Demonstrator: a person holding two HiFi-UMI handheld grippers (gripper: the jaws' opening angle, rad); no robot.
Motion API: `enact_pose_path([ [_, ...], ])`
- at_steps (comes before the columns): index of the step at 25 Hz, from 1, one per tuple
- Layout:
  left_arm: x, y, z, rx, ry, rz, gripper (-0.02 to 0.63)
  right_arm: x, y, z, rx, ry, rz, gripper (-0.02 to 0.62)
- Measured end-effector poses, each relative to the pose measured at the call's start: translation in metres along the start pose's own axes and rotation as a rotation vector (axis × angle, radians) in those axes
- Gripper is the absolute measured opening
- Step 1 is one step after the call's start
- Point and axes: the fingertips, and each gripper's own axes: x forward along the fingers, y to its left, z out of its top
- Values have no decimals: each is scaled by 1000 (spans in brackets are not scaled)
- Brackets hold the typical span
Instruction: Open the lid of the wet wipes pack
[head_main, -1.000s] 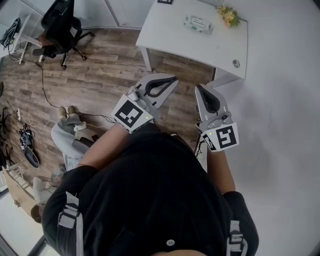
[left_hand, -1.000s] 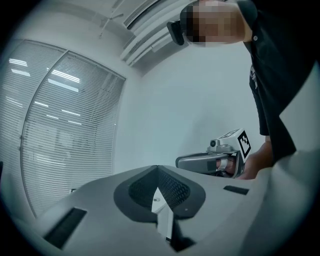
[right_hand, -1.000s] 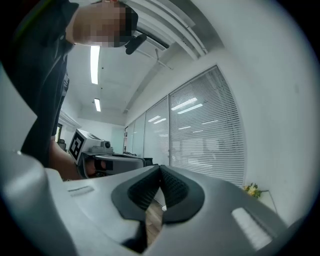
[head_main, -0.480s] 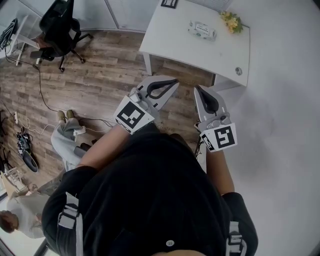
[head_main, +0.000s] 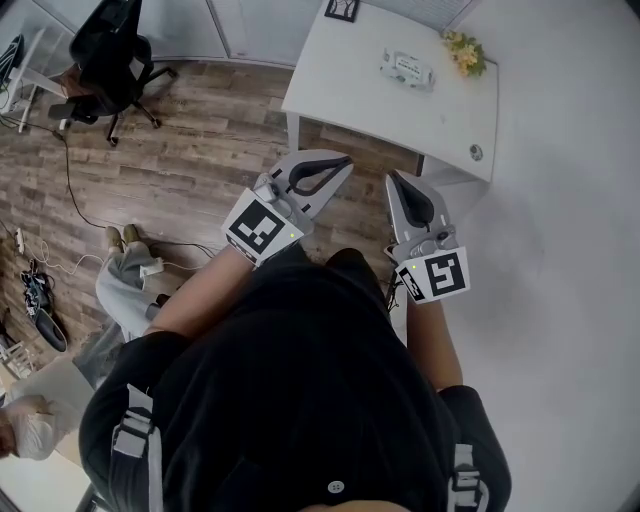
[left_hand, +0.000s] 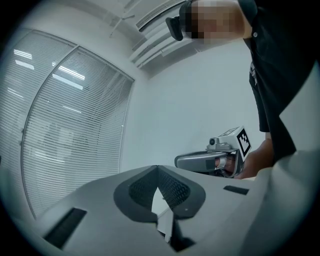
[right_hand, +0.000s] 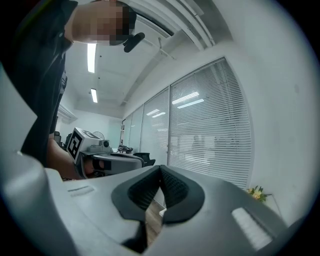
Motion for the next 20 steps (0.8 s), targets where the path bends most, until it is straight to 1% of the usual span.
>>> enact_pose_path([
  [4, 2, 10, 1, -12, -10, 5, 5, 10, -5, -2, 3, 1, 0, 12],
  [9, 16, 20, -1, -7, 4, 2, 5, 21, -17, -11, 11, 7, 16, 12],
  [16, 49, 34, -1, 21, 14, 27, 6, 29, -53, -14, 15, -19, 29, 12],
  [17, 56, 36, -1, 23, 17, 26, 5, 30, -60, -13, 19, -26, 25, 16],
  [20, 76, 42, 0, 20, 26, 23, 5, 32, -82, -14, 31, -29, 23, 75],
])
